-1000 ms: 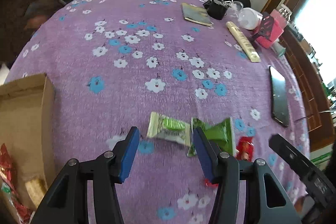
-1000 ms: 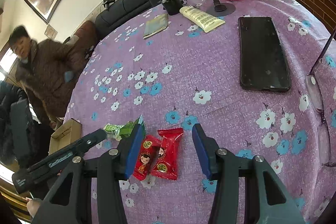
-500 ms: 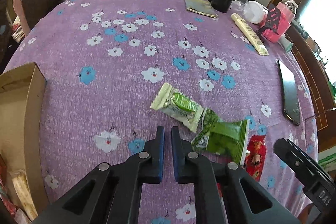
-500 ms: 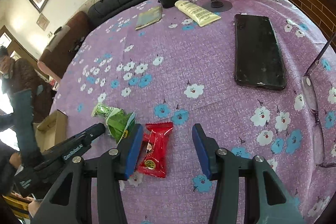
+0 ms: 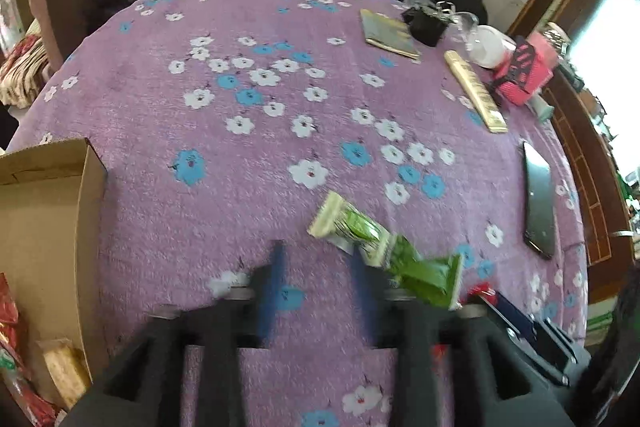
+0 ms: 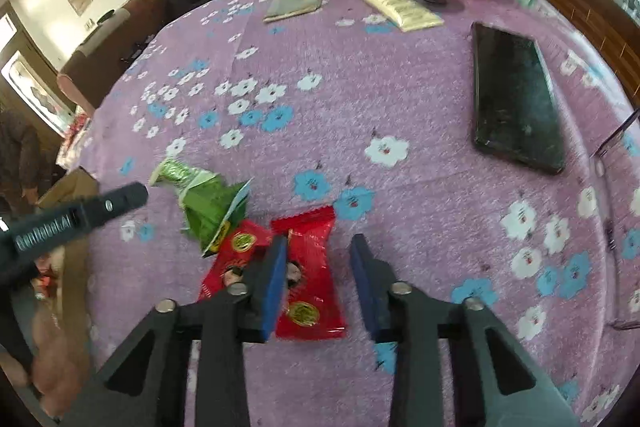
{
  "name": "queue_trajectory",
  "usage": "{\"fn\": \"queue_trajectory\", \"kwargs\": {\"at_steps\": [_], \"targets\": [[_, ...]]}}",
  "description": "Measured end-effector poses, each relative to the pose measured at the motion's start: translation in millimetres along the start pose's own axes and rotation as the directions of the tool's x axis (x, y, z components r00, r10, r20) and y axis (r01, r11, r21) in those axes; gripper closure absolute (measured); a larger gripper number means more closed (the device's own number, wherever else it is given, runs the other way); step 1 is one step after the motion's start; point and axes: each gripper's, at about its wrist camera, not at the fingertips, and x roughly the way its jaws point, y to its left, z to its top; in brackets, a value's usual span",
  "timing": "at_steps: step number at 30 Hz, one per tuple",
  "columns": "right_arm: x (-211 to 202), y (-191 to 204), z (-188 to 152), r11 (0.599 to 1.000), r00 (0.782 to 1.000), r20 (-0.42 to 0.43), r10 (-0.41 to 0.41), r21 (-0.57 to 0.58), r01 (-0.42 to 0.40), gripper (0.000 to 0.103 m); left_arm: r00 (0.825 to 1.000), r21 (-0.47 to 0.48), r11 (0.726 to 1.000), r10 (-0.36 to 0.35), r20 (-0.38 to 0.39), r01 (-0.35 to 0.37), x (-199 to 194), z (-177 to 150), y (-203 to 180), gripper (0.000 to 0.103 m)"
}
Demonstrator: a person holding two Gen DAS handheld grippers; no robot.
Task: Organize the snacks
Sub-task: 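Grasp the clear green-wrapped candy with the left tool while the right tool grasps a red foil candy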
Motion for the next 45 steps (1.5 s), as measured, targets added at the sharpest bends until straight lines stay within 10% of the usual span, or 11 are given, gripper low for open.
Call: {"fn": "queue_trajectory", "kwargs": {"at_steps": [10, 12, 24, 29, 36, 45], "targets": [[-1, -8, 0, 0.999, 1.0, 0.001, 0.003, 0.039, -0.003, 0.085, 1.0, -0.031, 1.0, -0.001, 0.002, 0.001, 19, 17, -21, 0.051], [-1, -8, 0, 0.999, 1.0, 0.0, 0.005, 0.042, -0.005, 0.085, 1.0, -0.004, 1.0, 0.031, 0.002, -0.031, 26, 17, -29, 0.07], [-3, -7, 0, 0.999, 1.0, 0.006, 0.016, 0.043, -0.017, 0.085, 0.997, 0.019, 0.999, 0.047, 0.069, -0.048, 16, -2, -21, 0.095], [-2, -6, -1, 0.999, 1.0, 0.005, 0.016, 0.04, -0.017, 0.085, 0.998, -0.01, 1.0, 0.018, 0.066, -0.018, 8, -6, -16, 0.094], [-1, -9, 0, 0.999, 1.0, 0.002, 0.019, 0.05, -0.019, 0.085, 0.992, 0.053, 0.998, 0.032, 0.123, -0.039, 6, 7, -29, 0.065], [-1, -9, 0, 0.998, 1.0, 0.001, 0.021, 0.051, -0.021, 0.085, 1.0, 0.129, 0.991, 0.017, 0.008, -0.018, 29, -2, -35, 0.081]]}}
